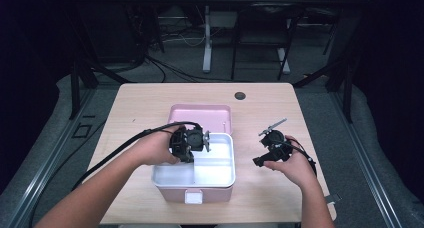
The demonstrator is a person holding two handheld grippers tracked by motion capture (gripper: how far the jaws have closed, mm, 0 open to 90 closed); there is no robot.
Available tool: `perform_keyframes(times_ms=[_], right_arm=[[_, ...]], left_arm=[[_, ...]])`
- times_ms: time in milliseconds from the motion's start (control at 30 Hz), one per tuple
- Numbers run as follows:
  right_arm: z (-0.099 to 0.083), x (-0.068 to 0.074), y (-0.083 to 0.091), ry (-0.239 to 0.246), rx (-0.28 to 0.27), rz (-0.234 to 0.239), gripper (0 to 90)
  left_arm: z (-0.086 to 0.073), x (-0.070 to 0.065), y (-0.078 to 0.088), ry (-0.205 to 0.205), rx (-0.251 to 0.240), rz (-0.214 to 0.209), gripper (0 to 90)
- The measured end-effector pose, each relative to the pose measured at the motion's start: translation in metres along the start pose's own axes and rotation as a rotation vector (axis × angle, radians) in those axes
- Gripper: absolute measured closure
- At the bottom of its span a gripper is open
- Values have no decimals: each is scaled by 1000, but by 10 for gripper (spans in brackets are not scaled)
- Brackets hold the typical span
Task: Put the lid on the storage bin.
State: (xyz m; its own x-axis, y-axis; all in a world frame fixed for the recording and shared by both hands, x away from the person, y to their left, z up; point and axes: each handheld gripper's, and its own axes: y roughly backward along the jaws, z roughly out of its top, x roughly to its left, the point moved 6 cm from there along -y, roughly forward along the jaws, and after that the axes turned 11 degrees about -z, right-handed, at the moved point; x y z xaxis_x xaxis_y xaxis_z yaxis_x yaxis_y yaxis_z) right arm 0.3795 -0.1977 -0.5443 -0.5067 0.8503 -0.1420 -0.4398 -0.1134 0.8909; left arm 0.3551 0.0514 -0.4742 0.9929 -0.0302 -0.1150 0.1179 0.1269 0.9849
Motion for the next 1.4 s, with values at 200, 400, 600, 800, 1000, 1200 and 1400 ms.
perform_keyframes(times_ms=[200,400,600,800,1000,1200,1400], right_arm=[[0,0,0,-1,4,5,256],[-1,-1,-1,-4,7,-2,255],[-1,0,-4,2,13,2,256],[0,1,-7,1,16,-1,256],[5,3,-7,4,-27,-14,256],[15,4,-6,2,-72,-18,274],[29,7,-7,-20,-70,-6,320]], left_arm=[[1,1,-10,-4,14,-9,891],[0,4,-18,5,6,-19,888],[-1,5,-21,17,2,-25,883],[0,5,-25,24,7,-21,876],[1,4,-25,32,16,-11,870],[1,3,-26,49,19,-7,860],[2,5,-25,72,25,-10,838]])
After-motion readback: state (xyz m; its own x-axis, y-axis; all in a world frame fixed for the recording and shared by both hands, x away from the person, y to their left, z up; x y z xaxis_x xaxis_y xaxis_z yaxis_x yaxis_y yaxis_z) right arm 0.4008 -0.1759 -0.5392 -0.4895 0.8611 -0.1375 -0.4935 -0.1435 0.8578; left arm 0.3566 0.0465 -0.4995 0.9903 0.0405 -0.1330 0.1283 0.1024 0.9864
